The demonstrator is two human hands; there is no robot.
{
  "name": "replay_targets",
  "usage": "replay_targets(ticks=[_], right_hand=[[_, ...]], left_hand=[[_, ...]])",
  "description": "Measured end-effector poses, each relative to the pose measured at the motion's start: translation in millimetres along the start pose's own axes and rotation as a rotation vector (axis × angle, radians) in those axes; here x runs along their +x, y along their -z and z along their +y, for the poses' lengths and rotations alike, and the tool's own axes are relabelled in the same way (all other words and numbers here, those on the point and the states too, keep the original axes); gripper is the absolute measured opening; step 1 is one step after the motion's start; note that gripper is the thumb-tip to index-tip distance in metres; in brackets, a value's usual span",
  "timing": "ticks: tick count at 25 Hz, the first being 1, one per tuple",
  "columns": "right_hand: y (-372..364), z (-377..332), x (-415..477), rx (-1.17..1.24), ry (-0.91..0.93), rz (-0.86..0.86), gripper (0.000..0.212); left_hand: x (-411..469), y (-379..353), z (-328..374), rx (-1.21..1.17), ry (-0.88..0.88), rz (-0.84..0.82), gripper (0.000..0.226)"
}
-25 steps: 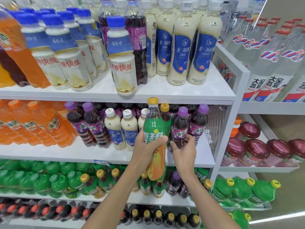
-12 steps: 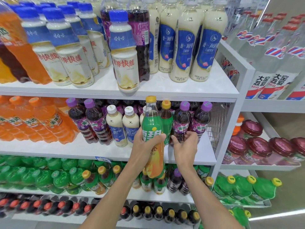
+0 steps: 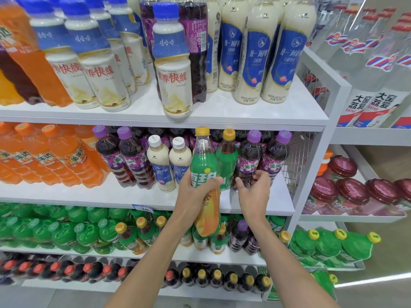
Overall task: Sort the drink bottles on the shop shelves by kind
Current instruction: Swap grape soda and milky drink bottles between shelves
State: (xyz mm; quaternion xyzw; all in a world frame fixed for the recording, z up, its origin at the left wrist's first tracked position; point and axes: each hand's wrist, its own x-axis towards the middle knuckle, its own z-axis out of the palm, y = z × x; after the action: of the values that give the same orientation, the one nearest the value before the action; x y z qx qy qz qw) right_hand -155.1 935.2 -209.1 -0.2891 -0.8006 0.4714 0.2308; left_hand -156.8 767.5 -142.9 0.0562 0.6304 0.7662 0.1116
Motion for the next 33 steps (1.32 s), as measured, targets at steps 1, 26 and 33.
replay_targets(ticks=[1,26,33], right_hand=[[0.9,0.1,-2.5,-0.001,0.000,-0.008,0.051],[54.5,53.2,-115.0,-0.305,0.083,-0.453,0.062],[69.9,94.2,-144.2,-0.265,-0.077,-0.508,0.033]], left_hand=[[-0.6,1.9,0.9,0.000,0.004,0.000,0.030],[-123.0,27.4,-30.3,0.097,0.078,0.130,0.032],[-157.6,20.6,-61.1,0.078,0.173,0.204,0.026]])
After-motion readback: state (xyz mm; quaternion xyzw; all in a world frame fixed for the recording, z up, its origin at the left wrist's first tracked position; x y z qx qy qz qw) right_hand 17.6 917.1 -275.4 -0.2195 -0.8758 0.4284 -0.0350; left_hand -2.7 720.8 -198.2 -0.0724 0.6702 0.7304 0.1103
